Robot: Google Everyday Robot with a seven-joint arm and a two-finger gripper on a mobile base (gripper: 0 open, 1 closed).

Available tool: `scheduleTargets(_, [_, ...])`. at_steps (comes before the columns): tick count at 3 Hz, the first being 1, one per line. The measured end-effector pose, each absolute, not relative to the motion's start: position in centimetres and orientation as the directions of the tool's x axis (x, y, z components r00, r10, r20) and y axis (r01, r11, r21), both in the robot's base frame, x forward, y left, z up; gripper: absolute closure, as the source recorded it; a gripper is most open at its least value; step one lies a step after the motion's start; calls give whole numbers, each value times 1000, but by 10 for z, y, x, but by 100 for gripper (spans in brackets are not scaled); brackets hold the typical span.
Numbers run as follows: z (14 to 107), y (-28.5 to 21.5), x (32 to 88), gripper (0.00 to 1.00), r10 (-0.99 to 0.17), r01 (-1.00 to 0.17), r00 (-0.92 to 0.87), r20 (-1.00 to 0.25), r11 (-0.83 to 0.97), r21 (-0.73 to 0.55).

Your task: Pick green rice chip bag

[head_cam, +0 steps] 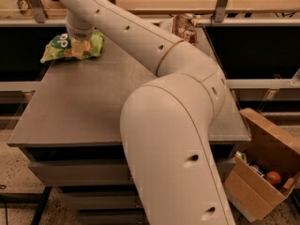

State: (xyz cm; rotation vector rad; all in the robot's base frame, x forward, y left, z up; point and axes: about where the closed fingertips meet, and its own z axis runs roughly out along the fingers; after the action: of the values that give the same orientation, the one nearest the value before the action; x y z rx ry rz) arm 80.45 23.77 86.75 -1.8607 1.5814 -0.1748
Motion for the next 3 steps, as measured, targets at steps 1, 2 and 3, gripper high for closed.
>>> scheduleTargets(1, [857, 240, 804, 37, -915, -836, 251, -315, -41, -548])
scheduleTargets(2, [853, 241, 804, 40, -915, -840, 252, -314, -46, -541])
scheduleTargets(3, [848, 241, 805, 56, -916, -845, 250, -313, -48, -533])
